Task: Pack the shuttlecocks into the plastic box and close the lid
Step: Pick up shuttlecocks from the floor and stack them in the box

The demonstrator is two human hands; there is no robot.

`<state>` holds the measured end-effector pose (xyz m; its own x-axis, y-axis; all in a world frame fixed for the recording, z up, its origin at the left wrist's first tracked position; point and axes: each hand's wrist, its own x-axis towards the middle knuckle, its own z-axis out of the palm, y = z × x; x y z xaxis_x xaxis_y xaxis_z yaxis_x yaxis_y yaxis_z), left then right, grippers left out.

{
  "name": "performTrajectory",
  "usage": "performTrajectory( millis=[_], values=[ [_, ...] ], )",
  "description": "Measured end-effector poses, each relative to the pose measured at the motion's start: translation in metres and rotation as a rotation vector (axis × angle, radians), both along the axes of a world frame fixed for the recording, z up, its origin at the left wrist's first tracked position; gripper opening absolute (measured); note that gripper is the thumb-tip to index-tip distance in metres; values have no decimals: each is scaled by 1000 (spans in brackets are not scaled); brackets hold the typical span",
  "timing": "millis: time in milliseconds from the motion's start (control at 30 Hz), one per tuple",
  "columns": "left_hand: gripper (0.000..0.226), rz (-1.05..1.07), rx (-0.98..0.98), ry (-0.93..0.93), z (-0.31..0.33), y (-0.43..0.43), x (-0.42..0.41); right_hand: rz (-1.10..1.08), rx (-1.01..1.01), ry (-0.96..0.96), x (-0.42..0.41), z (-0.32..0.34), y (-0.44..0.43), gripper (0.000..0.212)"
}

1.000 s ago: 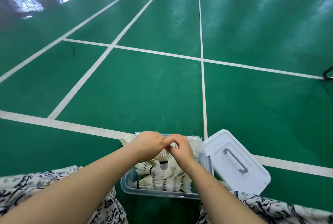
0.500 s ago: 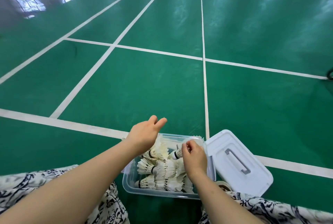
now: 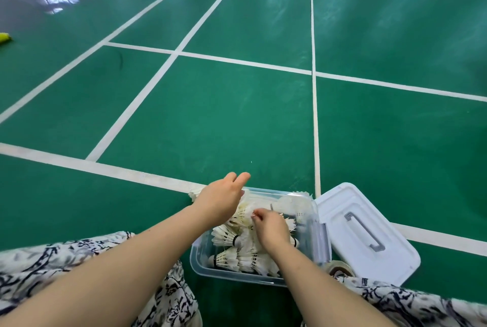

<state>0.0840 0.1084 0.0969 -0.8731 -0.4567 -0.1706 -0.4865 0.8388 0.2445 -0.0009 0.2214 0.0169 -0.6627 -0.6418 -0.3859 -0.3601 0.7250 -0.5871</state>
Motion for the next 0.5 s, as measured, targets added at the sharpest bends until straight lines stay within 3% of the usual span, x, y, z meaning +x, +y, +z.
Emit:
performTrajectory(
  millis=[100, 200, 367, 500],
  values=[
    [37, -1, 34, -7, -3, -2, 2, -19, -2, 17, 1, -5, -2, 23],
    [36, 8, 69, -19, -5, -2, 1, -63, -56, 12, 1, 1, 1, 36],
    [45, -37, 98, -50, 0, 5, -7, -11, -325, -48, 4, 32, 9, 60],
    [43, -74, 120, -32, 2, 14, -11, 80, -369, -33, 8, 43, 7, 55]
  ],
)
